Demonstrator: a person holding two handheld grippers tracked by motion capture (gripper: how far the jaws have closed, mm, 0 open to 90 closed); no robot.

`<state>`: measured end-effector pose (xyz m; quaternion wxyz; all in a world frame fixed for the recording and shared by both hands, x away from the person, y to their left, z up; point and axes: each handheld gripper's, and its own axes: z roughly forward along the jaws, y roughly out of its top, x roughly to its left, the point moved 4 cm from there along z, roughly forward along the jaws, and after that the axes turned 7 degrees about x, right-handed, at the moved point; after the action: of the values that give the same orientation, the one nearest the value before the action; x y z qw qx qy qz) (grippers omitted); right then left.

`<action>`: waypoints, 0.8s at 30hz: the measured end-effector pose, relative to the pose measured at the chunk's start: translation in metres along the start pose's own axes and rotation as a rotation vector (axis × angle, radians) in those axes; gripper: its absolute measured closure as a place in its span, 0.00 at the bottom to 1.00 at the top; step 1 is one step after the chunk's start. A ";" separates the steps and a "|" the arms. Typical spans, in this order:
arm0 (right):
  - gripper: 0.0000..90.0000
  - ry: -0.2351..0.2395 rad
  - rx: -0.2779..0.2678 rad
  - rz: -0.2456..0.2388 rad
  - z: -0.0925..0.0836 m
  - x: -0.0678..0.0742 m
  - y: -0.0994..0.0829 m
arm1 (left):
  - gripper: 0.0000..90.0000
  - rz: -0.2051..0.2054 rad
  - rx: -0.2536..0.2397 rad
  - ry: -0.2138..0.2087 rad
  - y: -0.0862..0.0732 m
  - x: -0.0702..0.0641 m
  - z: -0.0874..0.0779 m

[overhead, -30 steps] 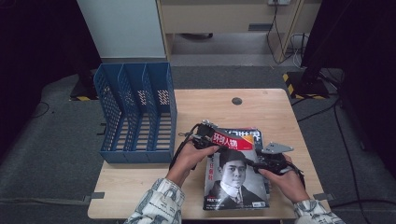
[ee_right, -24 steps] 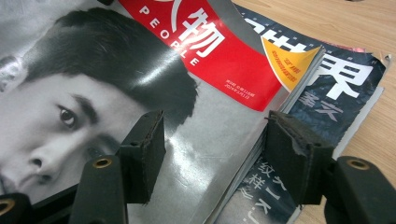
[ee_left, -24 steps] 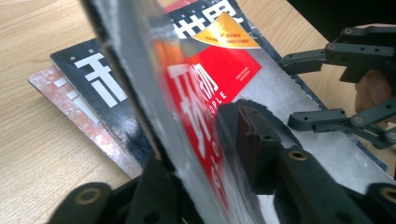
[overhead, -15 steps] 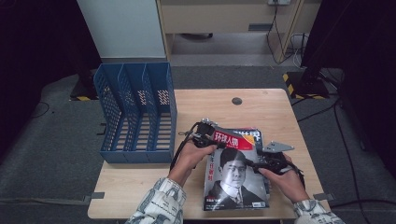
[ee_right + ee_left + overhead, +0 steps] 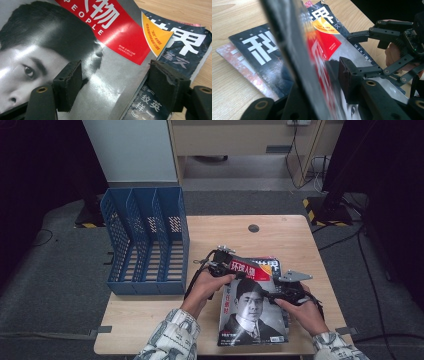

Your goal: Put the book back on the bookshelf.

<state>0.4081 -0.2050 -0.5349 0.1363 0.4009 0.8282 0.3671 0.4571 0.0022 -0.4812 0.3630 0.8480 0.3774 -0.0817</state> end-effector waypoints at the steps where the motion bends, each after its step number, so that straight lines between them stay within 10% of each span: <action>1: 0.32 0.005 -0.002 -0.003 0.000 0.000 0.000 | 0.77 0.003 0.003 0.003 0.001 0.000 0.001; 24: 0.14 0.030 -0.019 0.020 -0.011 0.002 -0.005 | 0.93 0.065 -0.085 -0.007 0.005 -0.014 -0.024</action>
<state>0.3987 -0.2110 -0.5307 0.1241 0.4025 0.8225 0.3823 0.4476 0.0078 -0.4550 0.4025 0.8433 0.3516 -0.0567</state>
